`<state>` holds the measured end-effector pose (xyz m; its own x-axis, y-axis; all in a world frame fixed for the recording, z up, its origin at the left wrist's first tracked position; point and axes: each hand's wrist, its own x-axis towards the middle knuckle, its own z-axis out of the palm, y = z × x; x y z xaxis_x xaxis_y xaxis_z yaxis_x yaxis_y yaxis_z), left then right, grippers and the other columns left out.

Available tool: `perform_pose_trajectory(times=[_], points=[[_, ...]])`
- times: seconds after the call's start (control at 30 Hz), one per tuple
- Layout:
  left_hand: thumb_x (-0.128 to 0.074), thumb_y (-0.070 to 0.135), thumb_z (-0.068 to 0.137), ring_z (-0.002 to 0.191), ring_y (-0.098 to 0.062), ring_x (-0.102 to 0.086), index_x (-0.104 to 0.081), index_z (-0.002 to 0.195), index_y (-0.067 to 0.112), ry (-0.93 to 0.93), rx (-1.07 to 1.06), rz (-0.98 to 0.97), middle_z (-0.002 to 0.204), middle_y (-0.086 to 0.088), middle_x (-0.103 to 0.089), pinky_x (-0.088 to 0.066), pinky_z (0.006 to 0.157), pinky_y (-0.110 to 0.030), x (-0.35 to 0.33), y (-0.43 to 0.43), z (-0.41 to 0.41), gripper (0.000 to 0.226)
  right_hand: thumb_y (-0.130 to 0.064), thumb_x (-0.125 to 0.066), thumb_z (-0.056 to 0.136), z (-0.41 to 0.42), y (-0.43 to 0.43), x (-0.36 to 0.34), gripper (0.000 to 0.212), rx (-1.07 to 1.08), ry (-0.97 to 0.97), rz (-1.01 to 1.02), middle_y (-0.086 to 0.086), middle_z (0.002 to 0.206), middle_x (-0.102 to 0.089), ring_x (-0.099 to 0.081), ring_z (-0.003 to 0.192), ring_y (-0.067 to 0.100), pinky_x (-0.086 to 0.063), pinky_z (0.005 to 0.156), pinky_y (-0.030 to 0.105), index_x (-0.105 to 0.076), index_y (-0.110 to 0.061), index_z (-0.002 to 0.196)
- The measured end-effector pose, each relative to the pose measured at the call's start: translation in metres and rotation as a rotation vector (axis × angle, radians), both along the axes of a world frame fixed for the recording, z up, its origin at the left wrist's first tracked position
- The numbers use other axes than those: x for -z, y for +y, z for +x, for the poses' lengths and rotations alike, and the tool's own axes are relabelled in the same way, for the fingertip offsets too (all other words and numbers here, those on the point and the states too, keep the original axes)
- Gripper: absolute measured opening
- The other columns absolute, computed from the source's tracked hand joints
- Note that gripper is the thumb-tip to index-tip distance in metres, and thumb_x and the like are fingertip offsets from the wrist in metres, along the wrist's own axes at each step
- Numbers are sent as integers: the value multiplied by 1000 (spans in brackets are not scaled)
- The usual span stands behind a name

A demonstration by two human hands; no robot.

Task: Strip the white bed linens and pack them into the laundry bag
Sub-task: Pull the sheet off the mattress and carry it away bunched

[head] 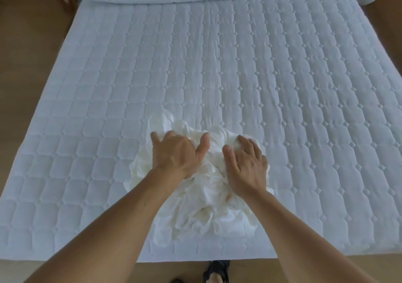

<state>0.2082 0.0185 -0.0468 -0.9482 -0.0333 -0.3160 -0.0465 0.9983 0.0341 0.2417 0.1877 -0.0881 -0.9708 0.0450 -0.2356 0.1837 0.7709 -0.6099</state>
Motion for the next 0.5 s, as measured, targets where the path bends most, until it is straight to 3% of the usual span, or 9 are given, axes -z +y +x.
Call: perform_pose_trajectory(times=[0.03, 0.07, 0.13, 0.23, 0.3, 0.37, 0.43, 0.5], points=[[17, 76, 80, 118, -28, -56, -62, 72, 21, 1, -84, 61, 98, -6, -68, -33, 107, -56, 3, 0, 5, 96, -79, -9, 82, -2, -1, 1, 67, 24, -72, -39, -6, 157, -40, -19, 150, 17, -16, 119, 50, -52, -29, 71], [10, 78, 80, 117, -29, -54, -62, 85, 19, 8, -172, 133, 107, -7, -64, -41, 100, -53, 8, 0, 11, 94, -85, -10, 77, -2, 0, 3, 70, 35, -112, -37, -7, 159, -38, -17, 152, 16, -15, 120, 52, -53, -29, 75], [-7, 80, 81, 130, -29, -40, -56, 116, 16, -4, -336, 258, 131, -7, -50, -43, 95, -48, 19, 0, 26, 88, -93, -18, 70, 1, 1, 7, 83, 13, -147, 24, -9, 160, -35, -15, 153, 15, -17, 119, 56, -59, -25, 95], [-22, 85, 74, 129, -28, -37, -40, 122, 21, 22, -432, 331, 132, -6, -43, -42, 88, -44, 29, -2, 46, 82, -97, -31, 62, 9, 1, 8, 95, 34, -167, 41, -12, 157, -35, -17, 152, 15, -22, 116, 57, -54, -25, 120], [-23, 92, 67, 129, -32, -41, -23, 142, 21, 30, -457, 288, 137, -13, -43, -40, 96, -48, 31, -4, 50, 103, -100, -36, 55, 12, 3, 9, 101, 72, -175, 9, -10, 148, -42, -31, 146, 19, -29, 113, 55, -42, -30, 127], [-14, 98, 61, 133, -35, -41, -1, 155, 21, -7, -435, 154, 143, -17, -42, -34, 106, -52, 33, -9, 49, 123, -107, -33, 45, 10, 8, 10, 129, 68, -236, 14, -5, 151, -37, -34, 143, 24, -32, 112, 57, -18, -31, 149], [-2, 102, 55, 133, -35, -39, -18, 154, 13, -89, -384, 40, 143, -17, -45, -27, 109, -56, 31, -15, 41, 134, -111, -23, 38, 5, 10, 8, 143, 23, -300, 61, -3, 153, -31, -32, 143, 26, -32, 111, 61, 0, -34, 156], [8, 103, 53, 131, -33, -37, -51, 138, 14, -119, -265, -81, 136, -13, -51, -16, 110, -61, 28, -24, 32, 137, -112, -15, 35, -2, 9, 6, 146, -37, -335, 138, -2, 153, -29, -26, 144, 26, -28, 112, 61, -13, -31, 157]])
